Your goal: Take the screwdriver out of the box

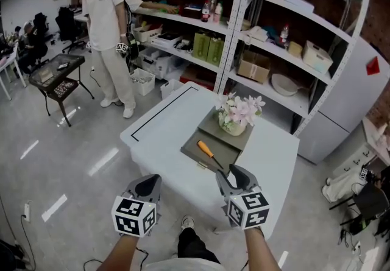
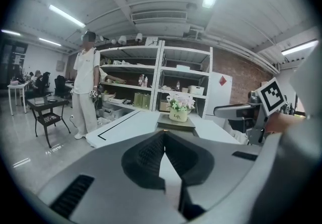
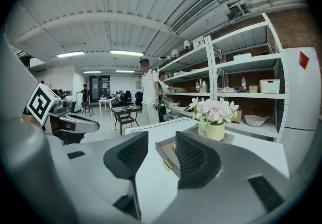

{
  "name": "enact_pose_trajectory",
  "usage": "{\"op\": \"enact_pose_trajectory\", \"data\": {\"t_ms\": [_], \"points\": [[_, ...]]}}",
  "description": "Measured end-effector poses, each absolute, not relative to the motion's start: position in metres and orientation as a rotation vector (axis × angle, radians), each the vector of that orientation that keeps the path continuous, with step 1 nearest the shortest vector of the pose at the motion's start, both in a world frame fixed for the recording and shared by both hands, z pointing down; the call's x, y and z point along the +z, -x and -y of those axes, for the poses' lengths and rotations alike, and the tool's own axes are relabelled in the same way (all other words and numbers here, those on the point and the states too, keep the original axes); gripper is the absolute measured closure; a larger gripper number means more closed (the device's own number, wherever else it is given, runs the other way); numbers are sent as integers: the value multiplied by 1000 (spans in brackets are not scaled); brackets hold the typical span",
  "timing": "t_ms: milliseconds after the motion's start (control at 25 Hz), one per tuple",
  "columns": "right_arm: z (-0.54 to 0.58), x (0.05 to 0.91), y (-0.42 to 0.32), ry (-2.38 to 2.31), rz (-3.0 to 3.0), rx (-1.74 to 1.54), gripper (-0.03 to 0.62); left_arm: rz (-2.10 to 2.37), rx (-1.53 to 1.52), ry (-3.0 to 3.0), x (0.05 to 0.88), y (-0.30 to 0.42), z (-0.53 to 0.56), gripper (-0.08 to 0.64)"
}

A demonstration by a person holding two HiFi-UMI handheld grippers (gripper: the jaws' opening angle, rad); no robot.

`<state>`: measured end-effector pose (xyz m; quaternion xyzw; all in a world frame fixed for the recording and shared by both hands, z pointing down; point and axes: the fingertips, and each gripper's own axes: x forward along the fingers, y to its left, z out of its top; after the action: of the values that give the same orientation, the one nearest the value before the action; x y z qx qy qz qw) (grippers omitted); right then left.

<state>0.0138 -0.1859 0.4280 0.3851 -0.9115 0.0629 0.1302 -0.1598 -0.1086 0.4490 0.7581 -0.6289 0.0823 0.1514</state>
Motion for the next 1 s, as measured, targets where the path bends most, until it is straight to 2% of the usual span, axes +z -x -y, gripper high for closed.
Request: {"op": "enact_pose_trajectory", "data": {"t_ms": [1000], "points": [[342, 532, 46, -778, 2447, 380, 413, 1763, 349, -2092, 487, 185, 280, 557]]}}
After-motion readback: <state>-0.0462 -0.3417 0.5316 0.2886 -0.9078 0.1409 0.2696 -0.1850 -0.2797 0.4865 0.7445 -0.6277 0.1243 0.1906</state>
